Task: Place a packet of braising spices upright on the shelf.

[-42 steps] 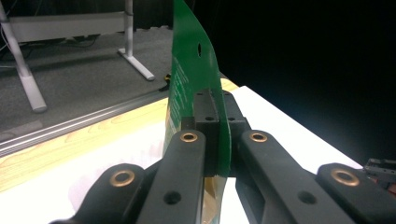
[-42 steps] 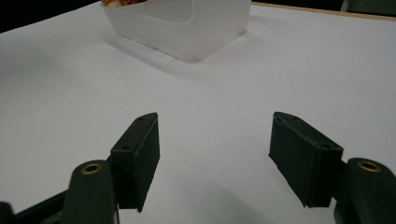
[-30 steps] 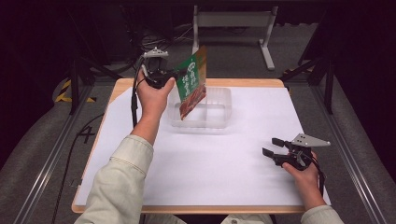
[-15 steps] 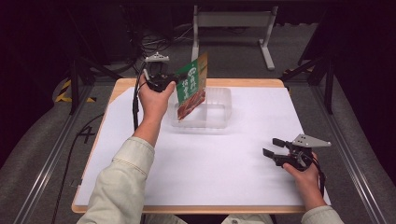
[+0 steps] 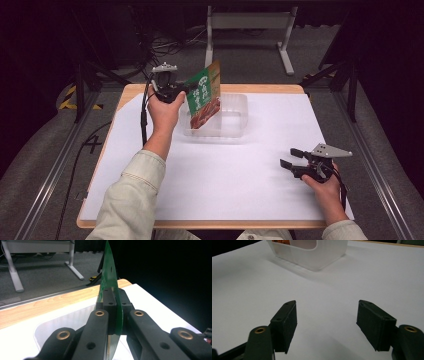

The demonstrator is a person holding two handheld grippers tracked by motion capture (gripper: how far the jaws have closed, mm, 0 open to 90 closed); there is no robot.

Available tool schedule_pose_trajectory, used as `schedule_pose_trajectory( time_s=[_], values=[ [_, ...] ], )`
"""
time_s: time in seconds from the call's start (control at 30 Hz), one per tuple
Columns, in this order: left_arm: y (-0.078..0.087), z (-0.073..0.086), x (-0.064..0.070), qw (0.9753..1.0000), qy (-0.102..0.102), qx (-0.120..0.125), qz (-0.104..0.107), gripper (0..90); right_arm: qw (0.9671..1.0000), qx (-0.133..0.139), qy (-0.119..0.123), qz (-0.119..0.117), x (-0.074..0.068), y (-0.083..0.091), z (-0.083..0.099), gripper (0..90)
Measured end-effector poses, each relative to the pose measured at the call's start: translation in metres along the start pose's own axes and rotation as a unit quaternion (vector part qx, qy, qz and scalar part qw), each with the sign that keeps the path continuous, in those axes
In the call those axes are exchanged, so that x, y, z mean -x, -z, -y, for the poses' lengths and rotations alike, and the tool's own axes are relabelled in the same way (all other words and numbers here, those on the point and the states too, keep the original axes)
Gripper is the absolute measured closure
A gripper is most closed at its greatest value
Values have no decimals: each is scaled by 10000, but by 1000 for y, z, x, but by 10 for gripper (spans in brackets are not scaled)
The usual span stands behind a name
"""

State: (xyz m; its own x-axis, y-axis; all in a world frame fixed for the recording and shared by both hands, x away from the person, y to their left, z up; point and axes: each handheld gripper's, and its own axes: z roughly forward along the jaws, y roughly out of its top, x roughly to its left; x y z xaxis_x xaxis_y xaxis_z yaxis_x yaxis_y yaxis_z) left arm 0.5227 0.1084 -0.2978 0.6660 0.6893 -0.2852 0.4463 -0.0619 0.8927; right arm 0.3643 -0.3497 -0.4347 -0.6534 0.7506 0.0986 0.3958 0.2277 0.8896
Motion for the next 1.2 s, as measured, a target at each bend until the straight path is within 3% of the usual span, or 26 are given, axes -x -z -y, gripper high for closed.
schedule_pose_trajectory(
  time_s=[0.17,0.57,0.7,0.8,0.93,1.2],
  values=[
    [3,0,-4,9999,67,72,-70,862,10000,1,-9,1,0,0,0,326],
    [10,4,-19,9986,131,64,-510,837,10000,-15,7,-17,-1,-2,0,322],
    [12,4,-20,9982,120,158,-565,774,10000,-26,24,-20,-1,-2,0,320],
    [13,3,-20,9981,120,222,-565,723,10000,-18,40,-27,-1,-3,0,319],
    [17,2,-18,9981,130,452,-401,608,10000,-22,39,-26,-1,-3,-1,317],
    [26,0,-9,9968,-90,770,-198,500,10000,-33,51,-59,-2,-7,-3,312]
  ],
)
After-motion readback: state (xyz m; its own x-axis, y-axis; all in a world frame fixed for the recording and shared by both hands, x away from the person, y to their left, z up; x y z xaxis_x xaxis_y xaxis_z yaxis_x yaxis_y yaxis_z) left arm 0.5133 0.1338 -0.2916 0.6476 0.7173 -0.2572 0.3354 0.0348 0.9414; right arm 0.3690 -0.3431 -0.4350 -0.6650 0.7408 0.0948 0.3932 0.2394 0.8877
